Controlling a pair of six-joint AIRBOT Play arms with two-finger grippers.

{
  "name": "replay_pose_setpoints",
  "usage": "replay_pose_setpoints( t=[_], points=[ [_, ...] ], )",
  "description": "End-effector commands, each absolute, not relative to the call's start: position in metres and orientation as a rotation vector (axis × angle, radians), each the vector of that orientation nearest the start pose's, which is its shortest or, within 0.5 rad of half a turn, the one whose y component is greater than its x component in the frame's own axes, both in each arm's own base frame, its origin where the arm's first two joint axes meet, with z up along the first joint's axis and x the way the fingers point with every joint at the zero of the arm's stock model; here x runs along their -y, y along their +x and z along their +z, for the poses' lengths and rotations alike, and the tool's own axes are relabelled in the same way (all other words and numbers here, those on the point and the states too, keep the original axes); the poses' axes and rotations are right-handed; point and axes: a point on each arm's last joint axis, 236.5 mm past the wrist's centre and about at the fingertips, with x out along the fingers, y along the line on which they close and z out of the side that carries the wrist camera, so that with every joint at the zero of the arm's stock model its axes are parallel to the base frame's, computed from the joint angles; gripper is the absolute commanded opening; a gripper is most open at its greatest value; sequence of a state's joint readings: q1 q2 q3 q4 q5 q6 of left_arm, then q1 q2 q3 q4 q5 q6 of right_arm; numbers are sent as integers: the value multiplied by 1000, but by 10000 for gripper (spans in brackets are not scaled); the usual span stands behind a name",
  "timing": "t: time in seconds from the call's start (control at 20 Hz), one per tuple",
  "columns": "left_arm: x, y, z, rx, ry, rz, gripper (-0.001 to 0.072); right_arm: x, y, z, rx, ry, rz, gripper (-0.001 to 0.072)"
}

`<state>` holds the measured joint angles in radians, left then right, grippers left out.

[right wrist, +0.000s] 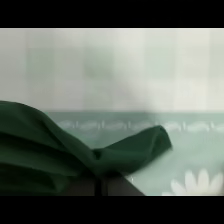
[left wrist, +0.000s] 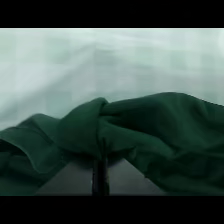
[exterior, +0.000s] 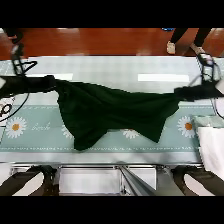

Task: Fold the shirts.

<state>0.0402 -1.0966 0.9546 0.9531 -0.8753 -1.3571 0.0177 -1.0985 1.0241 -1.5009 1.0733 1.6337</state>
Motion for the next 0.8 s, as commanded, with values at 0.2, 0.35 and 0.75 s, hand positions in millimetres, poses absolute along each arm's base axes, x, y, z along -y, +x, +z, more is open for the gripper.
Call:
replay_pose_setpoints(
  t=[0.2, 0.35, 0.75],
  points=[
    [96, 442, -43, -1104, -581, -238, 19, -13, 484, -38, -1196, 503, 31, 299],
    [102, 433, -53, -1160, -596, -257, 19, -18, 490, 1, -1142, 616, 215, 414],
    [105, 424, -53, -1198, -598, -280, 19, 23, 279, -40, -1489, 670, 40, 407]
  ],
)
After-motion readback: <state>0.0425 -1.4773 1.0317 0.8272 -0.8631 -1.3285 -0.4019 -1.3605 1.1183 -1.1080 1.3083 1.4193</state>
